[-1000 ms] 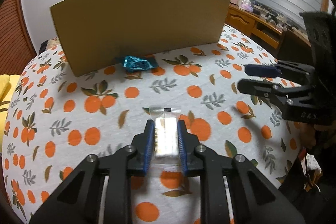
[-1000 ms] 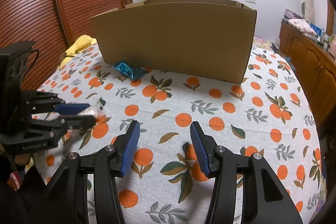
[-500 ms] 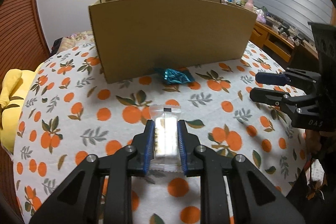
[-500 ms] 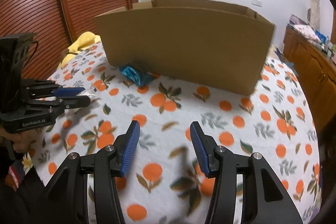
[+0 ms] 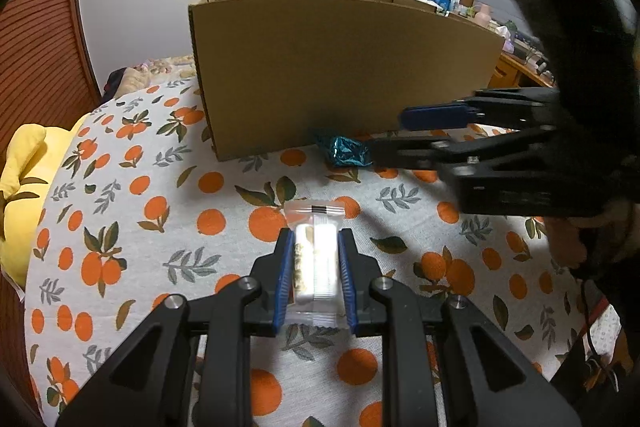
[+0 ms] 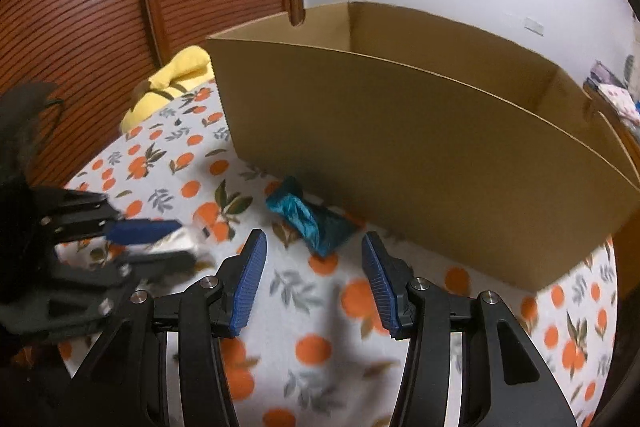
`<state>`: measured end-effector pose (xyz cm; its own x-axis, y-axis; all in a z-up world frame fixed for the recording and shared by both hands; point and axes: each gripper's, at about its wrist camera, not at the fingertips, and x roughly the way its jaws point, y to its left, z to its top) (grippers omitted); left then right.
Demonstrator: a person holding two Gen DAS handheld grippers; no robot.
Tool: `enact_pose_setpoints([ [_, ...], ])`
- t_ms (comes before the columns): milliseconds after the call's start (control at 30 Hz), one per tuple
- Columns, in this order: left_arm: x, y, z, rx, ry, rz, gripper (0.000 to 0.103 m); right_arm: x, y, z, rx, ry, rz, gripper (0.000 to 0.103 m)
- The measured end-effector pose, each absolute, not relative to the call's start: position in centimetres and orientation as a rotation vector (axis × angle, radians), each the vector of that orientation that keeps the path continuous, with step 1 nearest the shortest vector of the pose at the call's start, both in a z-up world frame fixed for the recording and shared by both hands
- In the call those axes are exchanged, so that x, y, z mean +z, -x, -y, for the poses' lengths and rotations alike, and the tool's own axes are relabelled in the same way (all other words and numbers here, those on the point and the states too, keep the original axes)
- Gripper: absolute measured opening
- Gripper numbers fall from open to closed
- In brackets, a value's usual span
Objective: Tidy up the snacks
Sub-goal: 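Grasp the teal foil candy beside the box with the right tool while the left tool holds its pack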
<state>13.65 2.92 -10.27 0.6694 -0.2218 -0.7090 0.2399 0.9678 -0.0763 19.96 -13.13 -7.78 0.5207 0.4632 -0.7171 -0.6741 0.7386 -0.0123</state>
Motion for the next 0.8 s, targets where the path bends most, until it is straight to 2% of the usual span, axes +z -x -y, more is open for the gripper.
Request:
enact_pose_setpoints([
  [667, -9.7, -12.7, -4.7, -0.243, -0.012, -0.778, 0.02, -10.2, -22.8, 9.3, 0.718, 0.438, -0.835, 0.047],
  [800, -9.8, -12.9, -4.9, -0.241, -0.011, -0.782, 0.02, -10.1, -22.5, 9.4, 0.74, 0.432, -0.837, 0.03],
])
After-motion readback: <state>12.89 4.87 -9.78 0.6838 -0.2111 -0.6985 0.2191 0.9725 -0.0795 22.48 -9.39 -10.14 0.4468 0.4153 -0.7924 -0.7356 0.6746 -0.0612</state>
